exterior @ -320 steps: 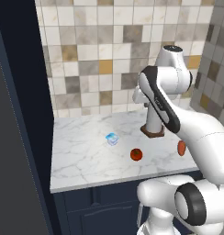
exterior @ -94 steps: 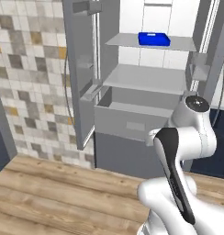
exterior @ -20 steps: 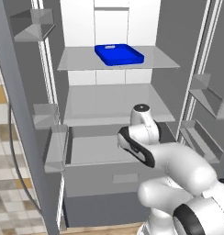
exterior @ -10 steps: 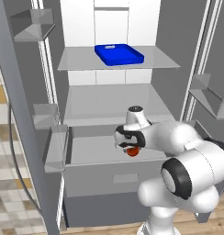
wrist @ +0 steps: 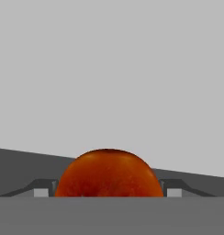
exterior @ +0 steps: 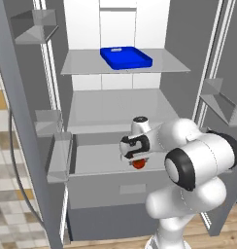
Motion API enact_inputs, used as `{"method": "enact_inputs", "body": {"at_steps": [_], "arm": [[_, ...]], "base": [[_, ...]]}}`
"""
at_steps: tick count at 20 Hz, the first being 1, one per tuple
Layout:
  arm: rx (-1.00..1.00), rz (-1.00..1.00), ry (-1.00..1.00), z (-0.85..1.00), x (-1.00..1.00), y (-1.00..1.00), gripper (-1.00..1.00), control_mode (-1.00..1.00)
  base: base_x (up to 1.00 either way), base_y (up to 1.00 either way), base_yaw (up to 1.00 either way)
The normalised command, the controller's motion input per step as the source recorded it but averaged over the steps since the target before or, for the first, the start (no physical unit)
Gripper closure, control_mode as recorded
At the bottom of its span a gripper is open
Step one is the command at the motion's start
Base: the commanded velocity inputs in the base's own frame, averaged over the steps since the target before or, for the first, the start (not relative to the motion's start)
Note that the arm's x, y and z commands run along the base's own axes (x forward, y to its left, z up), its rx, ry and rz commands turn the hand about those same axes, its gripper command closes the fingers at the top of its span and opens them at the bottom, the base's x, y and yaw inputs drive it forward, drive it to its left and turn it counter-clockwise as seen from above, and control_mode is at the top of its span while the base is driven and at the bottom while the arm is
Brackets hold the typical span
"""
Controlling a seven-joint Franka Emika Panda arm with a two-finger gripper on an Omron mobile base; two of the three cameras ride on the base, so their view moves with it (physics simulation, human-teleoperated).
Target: Place the tomato and sweet potato inside the fridge drawer. Close the drawer after placing the vegetables.
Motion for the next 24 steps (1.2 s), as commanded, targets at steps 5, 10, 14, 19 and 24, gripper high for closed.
{"method": "enact_inputs", "body": {"at_steps": [5,10,14,19,24], "arm": [[0.00,0.00,0.03,-0.37,-0.01,0.00,1.00,-1.00],[0.00,0.00,0.07,-0.21,-0.23,0.00,1.00,-1.00],[0.00,0.00,0.07,-0.03,-0.51,0.00,1.00,-1.00],[0.00,0.00,0.06,0.00,-0.63,0.00,1.00,-1.00],[0.00,0.00,0.06,0.00,-0.26,0.00,1.00,-1.00]], "base": [[0.00,0.00,0.00],[0.00,0.00,0.00],[0.00,0.00,0.00],[0.00,0.00,0.00],[0.00,0.00,0.00]]}}
